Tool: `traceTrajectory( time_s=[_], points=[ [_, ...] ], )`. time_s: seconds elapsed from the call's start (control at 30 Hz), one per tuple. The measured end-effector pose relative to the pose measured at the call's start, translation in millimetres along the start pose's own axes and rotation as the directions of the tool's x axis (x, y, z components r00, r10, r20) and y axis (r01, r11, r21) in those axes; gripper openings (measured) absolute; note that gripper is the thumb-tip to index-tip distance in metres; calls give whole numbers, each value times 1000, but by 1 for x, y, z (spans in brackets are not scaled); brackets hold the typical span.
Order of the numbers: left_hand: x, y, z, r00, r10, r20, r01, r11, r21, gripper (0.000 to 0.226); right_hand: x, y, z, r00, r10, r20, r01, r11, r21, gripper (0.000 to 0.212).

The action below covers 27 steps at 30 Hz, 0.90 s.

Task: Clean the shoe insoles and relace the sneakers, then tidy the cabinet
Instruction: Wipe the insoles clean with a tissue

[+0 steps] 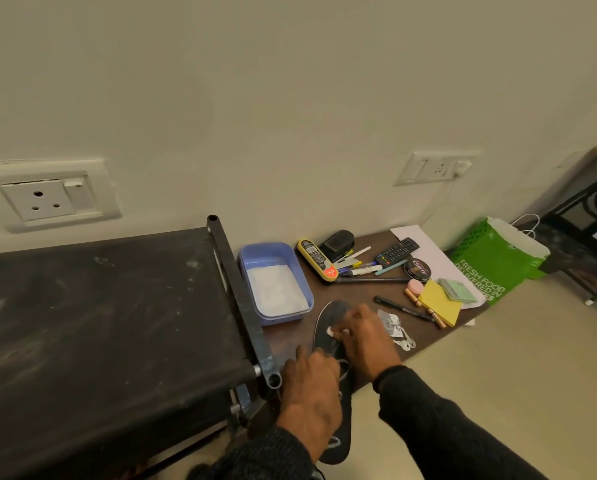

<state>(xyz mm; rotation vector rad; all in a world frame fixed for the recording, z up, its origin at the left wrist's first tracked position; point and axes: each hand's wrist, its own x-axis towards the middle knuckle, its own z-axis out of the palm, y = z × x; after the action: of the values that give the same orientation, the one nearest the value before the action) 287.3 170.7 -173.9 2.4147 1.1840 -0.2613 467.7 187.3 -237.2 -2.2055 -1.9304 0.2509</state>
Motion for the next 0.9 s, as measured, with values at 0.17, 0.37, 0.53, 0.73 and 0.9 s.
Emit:
traceTrajectory(
  time_s=[0.17,0.37,0.53,0.73,0.9],
  points=[
    [4,-3,-4,999,2,36,-4,999,44,53,53,-10,-11,991,128,-41,-130,990,-58,21],
    [5,-5,-6,1000,-11,-5,11,999,-32,48,48,-7,-11,986,143,-83,-146,989,-30,17],
    [-2,-7,-4,996,-38,-79,32,996,-79,45,-15,-8,-13,1000,-14,-8,14,1000,1,17],
    [-2,-10,-1,995,-35,-91,28,996,-81,35,-27,-8,-18,998,-61,2,61,998,-33,13],
    [0,-5,-2,995,-64,-71,63,998,-9,45,28,0,-18,999,54,-4,-54,996,-70,10]
  ],
)
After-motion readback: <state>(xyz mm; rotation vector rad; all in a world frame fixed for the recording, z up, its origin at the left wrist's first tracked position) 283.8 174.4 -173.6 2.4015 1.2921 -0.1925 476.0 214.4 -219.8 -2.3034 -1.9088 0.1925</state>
